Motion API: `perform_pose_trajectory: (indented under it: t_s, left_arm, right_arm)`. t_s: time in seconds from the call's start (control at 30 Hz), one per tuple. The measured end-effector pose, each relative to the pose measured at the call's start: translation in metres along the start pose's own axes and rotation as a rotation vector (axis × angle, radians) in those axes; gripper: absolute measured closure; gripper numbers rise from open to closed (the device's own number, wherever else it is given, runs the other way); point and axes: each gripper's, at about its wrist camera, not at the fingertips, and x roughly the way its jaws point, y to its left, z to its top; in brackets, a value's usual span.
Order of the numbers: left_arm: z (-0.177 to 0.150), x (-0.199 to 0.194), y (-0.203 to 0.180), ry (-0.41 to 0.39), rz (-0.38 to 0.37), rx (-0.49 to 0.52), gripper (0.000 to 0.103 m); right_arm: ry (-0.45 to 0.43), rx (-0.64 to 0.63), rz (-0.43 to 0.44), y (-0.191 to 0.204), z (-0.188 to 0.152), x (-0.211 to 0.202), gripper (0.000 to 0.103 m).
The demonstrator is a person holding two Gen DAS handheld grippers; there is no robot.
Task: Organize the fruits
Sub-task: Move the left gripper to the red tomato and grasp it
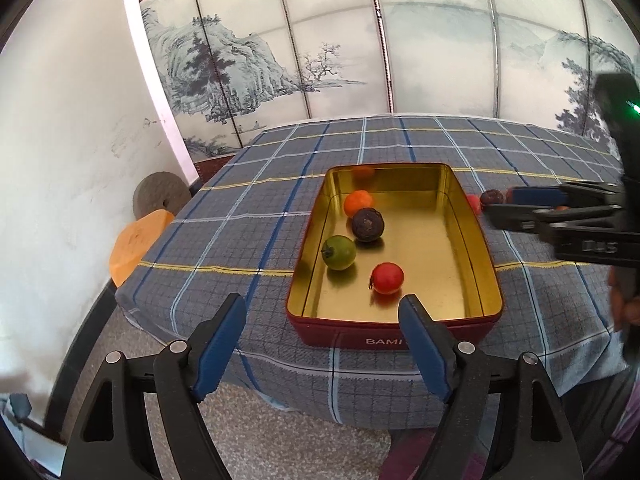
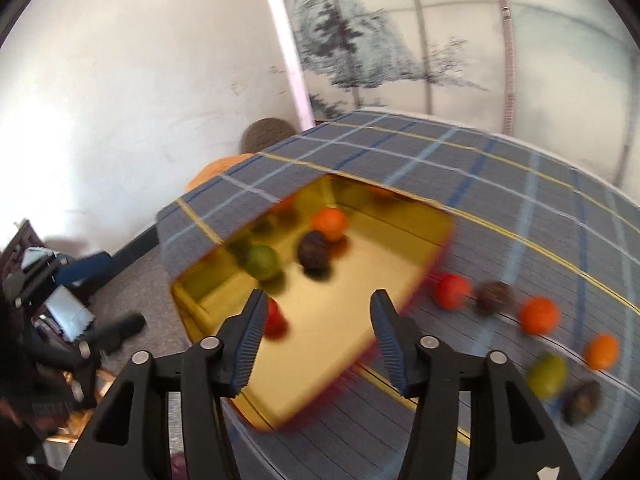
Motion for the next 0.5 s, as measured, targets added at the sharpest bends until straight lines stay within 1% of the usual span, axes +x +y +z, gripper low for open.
perform_pose_trajectory:
  t_s: [0.1,0.23,0.37,0.5]
  left_arm:
    - [0.001,-0.002,-0.007,0.000,-0.001,0.016,0.024]
    - [0.003,-0.004,-0.016,-0.003,-0.007,0.042,0.024]
    - [0.005,-0.006,-0.028,-0.005,-0.009,0.076,0.023]
    - [0.008,-0.006,-0.042,-0.002,-0.018,0.119,0.023]
  right_arm:
    - [-0.020,0.037,-0.072,-0.027,-0.017,-0.024,0.045]
    - [-0.024,0.117,-0.191,-0.079,-0.044,-0.053,0.043]
    - [0.005,0.196,-0.346,-0.133,-0.072,-0.075,0.042]
    - [0.036,0.280,-0.484,-0.186,-0.094,-0.094,0.037]
